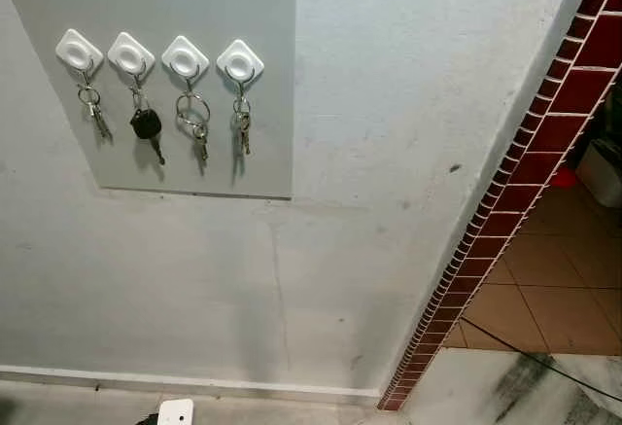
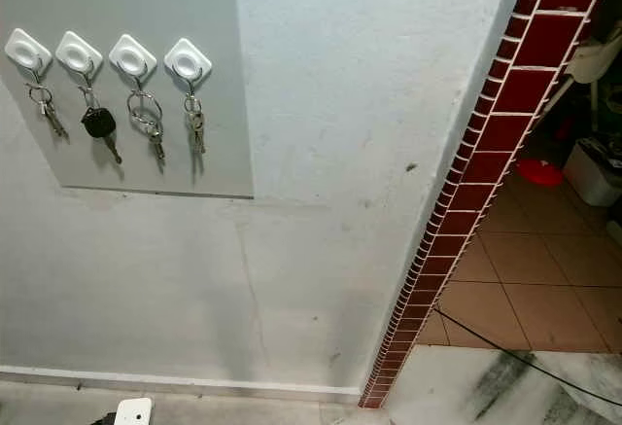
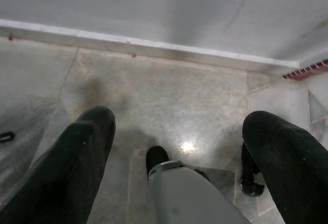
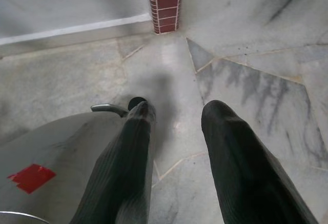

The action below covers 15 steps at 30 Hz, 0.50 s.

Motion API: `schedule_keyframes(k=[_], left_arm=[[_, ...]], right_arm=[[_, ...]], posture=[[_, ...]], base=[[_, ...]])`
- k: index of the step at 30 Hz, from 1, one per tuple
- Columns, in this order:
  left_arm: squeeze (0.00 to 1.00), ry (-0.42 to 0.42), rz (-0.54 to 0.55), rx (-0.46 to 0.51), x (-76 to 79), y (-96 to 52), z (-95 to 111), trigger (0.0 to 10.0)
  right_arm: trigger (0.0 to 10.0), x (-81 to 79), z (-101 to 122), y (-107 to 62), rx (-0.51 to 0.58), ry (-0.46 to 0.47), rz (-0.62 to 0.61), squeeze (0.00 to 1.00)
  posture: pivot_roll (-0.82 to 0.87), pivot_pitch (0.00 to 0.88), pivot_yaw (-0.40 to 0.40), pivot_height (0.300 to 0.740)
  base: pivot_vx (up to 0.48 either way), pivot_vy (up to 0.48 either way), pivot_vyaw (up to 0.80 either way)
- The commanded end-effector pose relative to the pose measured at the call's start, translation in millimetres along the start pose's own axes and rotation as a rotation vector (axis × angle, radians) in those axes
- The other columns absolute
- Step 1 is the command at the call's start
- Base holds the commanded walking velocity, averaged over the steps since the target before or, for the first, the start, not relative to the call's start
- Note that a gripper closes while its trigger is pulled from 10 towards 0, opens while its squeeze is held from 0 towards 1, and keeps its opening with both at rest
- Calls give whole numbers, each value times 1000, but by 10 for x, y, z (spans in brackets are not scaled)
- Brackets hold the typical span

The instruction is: Hang keys on a hook

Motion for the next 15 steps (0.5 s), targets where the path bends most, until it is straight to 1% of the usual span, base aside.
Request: schedule_keyframes(k=[1,2,6,10,12,15], left_arm=[[0,15,-3,-18,16,0,-37,10000],[0,20,-2,-20,21,1,-41,10000],[0,48,-3,-32,32,4,-55,10000],[0,46,-3,-34,31,5,-55,10000],[0,57,-11,-36,39,9,-46,10000],[0,75,-20,-36,54,19,-18,10000]], right_arm=[[10000,-13,0,5,-8,-21,18,0],[10000,-27,-3,5,-11,-38,27,0],[10000,-42,-22,3,-18,-37,29,0],[10000,-56,-28,3,-22,-46,32,0],[10000,-82,-35,5,-25,-52,35,0],[10000,-111,-32,8,-25,-40,35,0]], posture=[[-28,0,-13,740],[-28,0,-14,740],[-29,0,-11,740],[-31,0,-6,740],[-39,0,17,740],[-44,0,24,740]], base=[[0,0,0],[0,0,0],[0,0,0],[0,0,0],[0,0,0],[0,0,0]])
Point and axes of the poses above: a point about 5 cm out from each wrist's last joint towards the gripper, its own y axis pointing out of the wrist towards the gripper, its own z axis along the axis of the wrist's last joint, x = y × z, the point moved 6 cm from there along y, pointing out of the wrist towards the gripper, and after that the axes turned 12 degrees about -y, right-handed, at the moved point
